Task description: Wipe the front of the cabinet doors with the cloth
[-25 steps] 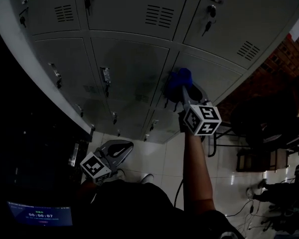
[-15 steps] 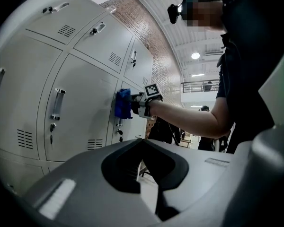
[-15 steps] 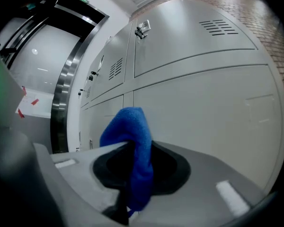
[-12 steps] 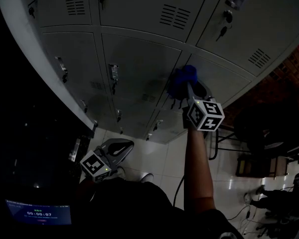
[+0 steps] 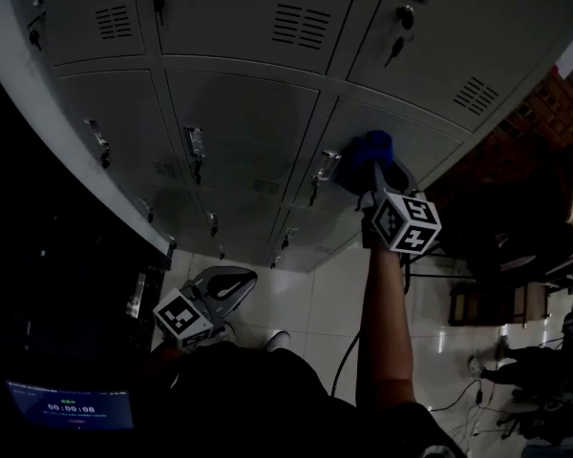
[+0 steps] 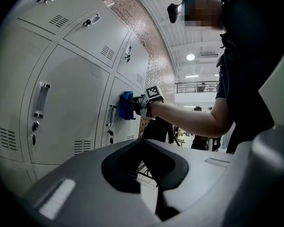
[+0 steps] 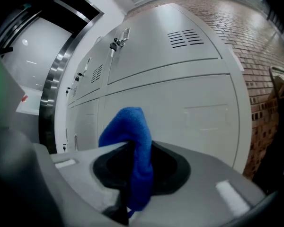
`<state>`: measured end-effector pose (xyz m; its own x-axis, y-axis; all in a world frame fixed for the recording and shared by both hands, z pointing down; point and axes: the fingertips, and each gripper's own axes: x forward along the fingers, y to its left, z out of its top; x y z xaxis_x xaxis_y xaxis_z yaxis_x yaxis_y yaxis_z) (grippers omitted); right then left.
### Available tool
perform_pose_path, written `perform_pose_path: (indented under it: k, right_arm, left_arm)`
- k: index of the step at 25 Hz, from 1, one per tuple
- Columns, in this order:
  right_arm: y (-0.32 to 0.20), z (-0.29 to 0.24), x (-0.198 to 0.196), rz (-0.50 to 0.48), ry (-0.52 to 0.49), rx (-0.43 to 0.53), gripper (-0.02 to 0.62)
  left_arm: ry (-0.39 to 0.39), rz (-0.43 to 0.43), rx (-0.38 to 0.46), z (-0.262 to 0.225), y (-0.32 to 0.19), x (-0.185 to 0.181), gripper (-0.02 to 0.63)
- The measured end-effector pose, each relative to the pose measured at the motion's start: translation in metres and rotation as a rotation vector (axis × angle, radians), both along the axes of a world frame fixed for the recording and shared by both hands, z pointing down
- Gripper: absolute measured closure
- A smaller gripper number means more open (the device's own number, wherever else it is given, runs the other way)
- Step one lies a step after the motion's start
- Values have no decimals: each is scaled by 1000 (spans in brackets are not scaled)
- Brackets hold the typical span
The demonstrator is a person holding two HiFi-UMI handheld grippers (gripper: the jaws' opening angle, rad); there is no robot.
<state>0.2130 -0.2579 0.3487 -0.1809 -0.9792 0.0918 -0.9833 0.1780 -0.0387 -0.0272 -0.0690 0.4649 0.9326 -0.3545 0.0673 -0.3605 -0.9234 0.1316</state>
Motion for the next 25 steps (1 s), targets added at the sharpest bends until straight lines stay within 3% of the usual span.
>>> perform_pose_path:
  k: [16,25]
  right_arm:
    - [29,10,113,191,0,-26,528]
    - [40,13,150,260,-1,-31,528]
  left_arm:
    - [-5,52,-6,6,6,31,606]
    - [-11,54,-14,11,8,36,606]
